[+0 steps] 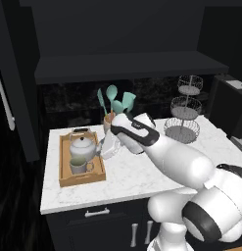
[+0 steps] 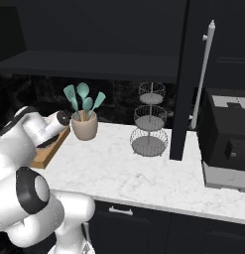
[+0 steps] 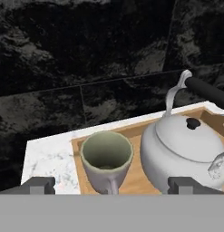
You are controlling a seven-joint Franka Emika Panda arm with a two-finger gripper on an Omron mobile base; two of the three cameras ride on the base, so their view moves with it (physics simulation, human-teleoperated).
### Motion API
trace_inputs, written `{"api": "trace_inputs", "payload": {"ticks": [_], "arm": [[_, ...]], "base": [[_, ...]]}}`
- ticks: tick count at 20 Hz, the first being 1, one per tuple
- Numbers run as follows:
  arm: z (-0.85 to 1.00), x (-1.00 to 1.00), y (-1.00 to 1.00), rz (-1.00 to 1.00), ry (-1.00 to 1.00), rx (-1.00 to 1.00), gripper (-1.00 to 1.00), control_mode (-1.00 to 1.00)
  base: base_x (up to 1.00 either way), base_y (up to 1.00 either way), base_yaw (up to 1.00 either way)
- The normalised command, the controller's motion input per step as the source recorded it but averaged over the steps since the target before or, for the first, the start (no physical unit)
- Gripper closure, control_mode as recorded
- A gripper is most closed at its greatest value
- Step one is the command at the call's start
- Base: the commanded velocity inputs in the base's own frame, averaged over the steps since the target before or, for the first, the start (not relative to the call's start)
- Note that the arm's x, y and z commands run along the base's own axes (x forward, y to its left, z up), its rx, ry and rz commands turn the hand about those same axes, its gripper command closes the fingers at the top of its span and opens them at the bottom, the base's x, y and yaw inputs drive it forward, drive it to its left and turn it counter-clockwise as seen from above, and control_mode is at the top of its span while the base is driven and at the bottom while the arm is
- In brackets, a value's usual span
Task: Pick the kettle from the counter and place it on the tray. Then pick the mug from the cabinet and place it on the tray. Then close the cabinet doors.
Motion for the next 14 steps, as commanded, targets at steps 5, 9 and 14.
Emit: {"api": "trace_inputs", "payload": {"ticks": [5, 9, 14], "arm": [[0.04, 0.00, -0.05, -0.12, 0.07, -0.01, -1.00, -1.00], [0.03, -0.03, 0.00, -0.11, 0.08, 0.00, -1.00, -1.00], [0.25, -0.15, -0.01, -0.34, 0.20, 0.00, -1.00, -1.00]], "base": [[0.00, 0.00, 0.00], [0.00, 0.00, 0.00], [0.00, 0.00, 0.00]]}}
